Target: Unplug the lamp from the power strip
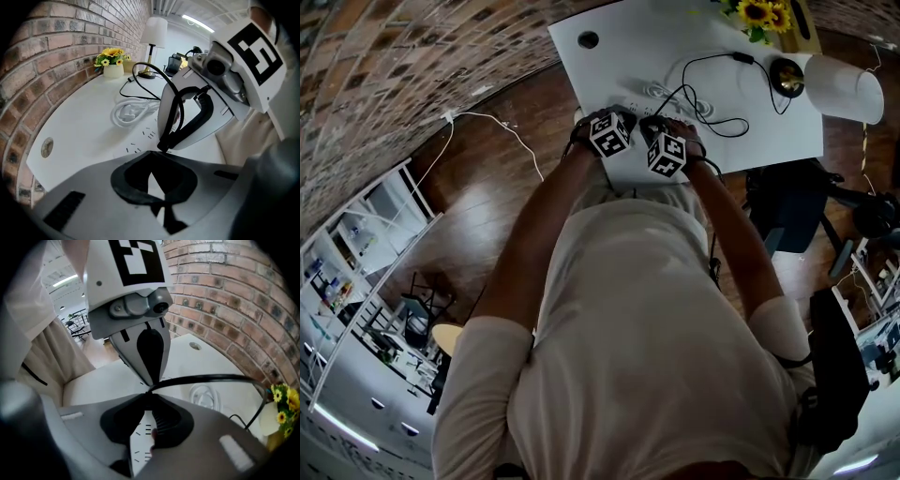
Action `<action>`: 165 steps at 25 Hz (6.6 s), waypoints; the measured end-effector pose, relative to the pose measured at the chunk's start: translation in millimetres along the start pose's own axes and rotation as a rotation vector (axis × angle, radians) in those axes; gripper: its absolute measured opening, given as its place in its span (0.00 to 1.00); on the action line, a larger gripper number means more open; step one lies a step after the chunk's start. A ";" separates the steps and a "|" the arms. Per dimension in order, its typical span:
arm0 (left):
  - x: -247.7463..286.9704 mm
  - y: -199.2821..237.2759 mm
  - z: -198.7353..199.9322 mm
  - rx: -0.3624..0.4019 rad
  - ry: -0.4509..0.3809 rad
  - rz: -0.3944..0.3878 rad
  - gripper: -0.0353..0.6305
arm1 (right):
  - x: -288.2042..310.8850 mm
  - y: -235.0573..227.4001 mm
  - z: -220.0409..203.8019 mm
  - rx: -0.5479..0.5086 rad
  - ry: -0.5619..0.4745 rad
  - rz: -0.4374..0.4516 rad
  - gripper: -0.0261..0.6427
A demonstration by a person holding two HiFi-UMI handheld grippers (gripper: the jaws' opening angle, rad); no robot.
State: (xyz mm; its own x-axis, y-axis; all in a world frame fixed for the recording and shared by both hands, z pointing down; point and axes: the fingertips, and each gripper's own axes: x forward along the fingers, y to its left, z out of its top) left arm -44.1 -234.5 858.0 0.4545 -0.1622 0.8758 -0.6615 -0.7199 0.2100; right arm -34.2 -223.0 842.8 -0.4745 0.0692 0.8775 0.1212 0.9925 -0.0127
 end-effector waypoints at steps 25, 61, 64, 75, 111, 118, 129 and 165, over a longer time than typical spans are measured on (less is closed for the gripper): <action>4.4 -0.7 -0.6 0.099 0.039 0.072 0.06 | -4.1 0.0 -1.5 -0.018 -0.008 -0.029 0.10; -79.9 -52.5 -4.9 -0.525 -0.228 0.083 0.06 | -36.2 39.2 -35.4 0.406 0.021 0.142 0.18; -85.1 -51.5 0.0 -0.543 -0.255 0.085 0.06 | -46.8 34.4 -34.1 0.424 -0.027 0.115 0.24; -148.6 -40.4 75.9 -0.574 -0.581 -0.047 0.06 | -132.5 -22.3 11.2 0.507 -0.245 -0.099 0.26; -364.9 -84.0 -60.1 -0.483 -0.924 -0.113 0.06 | -246.3 65.7 138.7 0.820 -0.615 -0.632 0.12; -355.8 -109.2 -97.6 -0.479 -0.887 -0.147 0.06 | -238.4 103.9 141.2 0.884 -0.644 -0.655 0.07; -369.5 -124.7 -105.8 -0.419 -0.878 -0.084 0.06 | -266.8 125.4 130.1 0.991 -0.807 -0.613 0.04; -334.9 -348.4 -137.0 -0.584 -0.840 0.165 0.06 | -397.9 305.1 -8.4 0.956 -0.996 -0.415 0.04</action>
State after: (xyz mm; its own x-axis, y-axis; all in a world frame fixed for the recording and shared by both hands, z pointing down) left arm -47.6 163.1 551.0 0.4532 -0.8088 0.3747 -0.8378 -0.2429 0.4890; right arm 198.9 51.5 493.7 -0.7783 -0.5920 0.2092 -0.6044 0.6162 -0.5049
